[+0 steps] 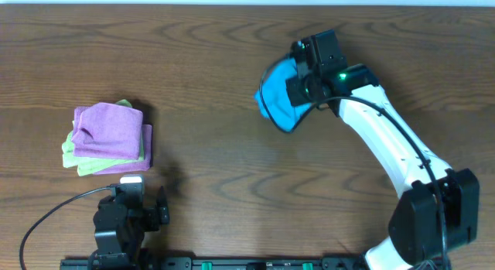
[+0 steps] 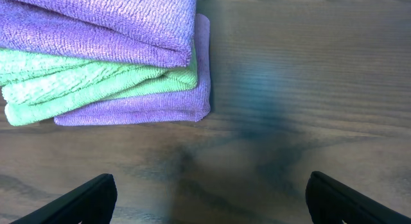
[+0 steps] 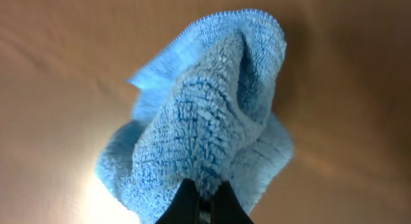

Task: Fold the cloth
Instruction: 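Carry the blue cloth with the right gripper toward the table center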

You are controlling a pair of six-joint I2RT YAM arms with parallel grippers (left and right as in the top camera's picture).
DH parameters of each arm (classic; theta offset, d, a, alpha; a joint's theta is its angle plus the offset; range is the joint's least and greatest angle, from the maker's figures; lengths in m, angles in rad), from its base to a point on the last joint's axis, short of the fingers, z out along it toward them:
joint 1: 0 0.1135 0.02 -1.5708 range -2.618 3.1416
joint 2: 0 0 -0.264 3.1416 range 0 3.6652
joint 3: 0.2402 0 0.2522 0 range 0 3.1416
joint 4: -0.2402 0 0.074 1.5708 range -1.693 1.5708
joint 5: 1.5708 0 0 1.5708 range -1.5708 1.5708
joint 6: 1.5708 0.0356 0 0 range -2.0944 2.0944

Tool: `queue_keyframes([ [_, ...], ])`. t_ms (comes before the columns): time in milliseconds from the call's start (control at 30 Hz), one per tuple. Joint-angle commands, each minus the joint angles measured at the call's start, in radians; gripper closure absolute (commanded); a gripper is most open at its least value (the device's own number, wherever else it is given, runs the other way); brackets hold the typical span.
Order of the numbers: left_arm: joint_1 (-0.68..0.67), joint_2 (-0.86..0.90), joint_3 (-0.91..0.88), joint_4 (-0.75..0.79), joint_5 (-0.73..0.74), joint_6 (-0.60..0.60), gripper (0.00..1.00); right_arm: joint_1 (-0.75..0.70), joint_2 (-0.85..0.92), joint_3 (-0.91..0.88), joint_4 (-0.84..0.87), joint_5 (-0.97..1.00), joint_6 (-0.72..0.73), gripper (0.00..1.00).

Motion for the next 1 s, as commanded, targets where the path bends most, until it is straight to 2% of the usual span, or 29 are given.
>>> queue_keyframes([
  [0,-0.002,-0.006,-0.036,-0.035,0.008,-0.011,0.05,0.017,0.032,0.021,0.103,0.019,-0.021,0.99],
  [300,-0.002,-0.006,-0.036,-0.035,0.008,-0.011,0.05,0.053,0.318,0.026,0.419,0.005,-0.003,0.99],
  [500,-0.002,-0.006,-0.036,-0.035,0.008,-0.011,0.05,0.053,0.354,0.072,0.380,0.002,0.009,0.98],
  [533,-0.002,-0.006,-0.036,-0.035,0.008,-0.011,0.05,0.053,0.354,0.079,0.367,0.002,0.008,0.91],
  [567,-0.002,-0.006,-0.036,-0.035,0.008,-0.011,0.05,0.052,0.351,0.086,0.352,0.002,0.008,0.73],
  [600,-0.002,-0.006,-0.036,-0.035,0.008,-0.011,0.05,0.051,0.345,0.093,0.335,0.008,0.008,0.51],
  [667,-0.002,-0.006,-0.036,-0.035,0.008,-0.011,0.05,0.051,0.331,0.103,0.315,0.032,0.006,0.35],
  [700,-0.002,-0.006,-0.036,-0.035,0.008,-0.011,0.05,0.051,0.317,0.109,0.306,0.053,0.005,0.22],
  [767,-0.002,-0.006,-0.036,-0.035,0.008,-0.011,0.05,0.050,0.290,0.125,0.288,0.095,0.005,0.05],
  [967,-0.002,-0.006,-0.036,-0.035,0.008,-0.011,0.05,0.026,0.159,0.176,0.218,0.128,0.005,0.01],
])
